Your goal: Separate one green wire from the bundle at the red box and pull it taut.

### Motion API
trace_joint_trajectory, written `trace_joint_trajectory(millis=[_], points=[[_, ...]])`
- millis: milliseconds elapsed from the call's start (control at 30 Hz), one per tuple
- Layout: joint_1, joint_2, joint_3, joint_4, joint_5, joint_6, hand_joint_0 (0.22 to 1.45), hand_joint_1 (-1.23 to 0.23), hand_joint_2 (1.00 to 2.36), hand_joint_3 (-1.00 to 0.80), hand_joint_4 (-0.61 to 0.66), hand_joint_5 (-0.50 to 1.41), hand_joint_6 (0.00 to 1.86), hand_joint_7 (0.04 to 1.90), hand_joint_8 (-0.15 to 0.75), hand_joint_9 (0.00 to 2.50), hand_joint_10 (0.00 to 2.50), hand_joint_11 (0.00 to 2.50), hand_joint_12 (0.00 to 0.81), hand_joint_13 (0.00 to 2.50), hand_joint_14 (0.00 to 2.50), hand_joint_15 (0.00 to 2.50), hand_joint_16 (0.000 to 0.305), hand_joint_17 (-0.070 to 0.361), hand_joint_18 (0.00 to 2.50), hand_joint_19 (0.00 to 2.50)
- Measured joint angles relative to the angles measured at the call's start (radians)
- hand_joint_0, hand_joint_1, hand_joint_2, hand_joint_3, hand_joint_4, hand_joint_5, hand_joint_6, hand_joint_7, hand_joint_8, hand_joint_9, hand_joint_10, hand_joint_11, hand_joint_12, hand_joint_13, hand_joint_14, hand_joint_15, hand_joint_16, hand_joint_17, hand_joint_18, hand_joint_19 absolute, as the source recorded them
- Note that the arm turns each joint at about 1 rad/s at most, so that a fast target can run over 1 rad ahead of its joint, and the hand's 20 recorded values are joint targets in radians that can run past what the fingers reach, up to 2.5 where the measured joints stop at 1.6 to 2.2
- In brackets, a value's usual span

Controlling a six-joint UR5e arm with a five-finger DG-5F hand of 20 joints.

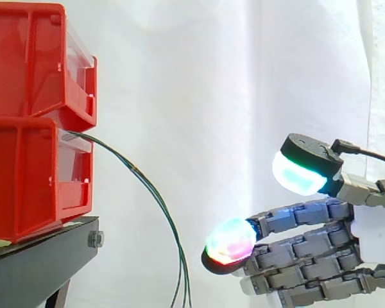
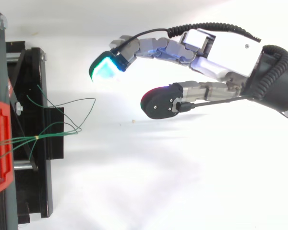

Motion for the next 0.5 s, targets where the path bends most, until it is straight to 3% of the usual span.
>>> trace_joint_trajectory(millis=[500], points=[[-0.001, -0.006, 0.001, 0.026, -0.002, -0.029, 0.48, -0.51, 1.00, -0.50, 0.17, -0.19, 0.50, 0.68, 0.200, 0.26, 0.00, 0.00, 0.314, 0.02, 0.00, 0.00, 0.052, 0.117, 0.00, 0.05]])
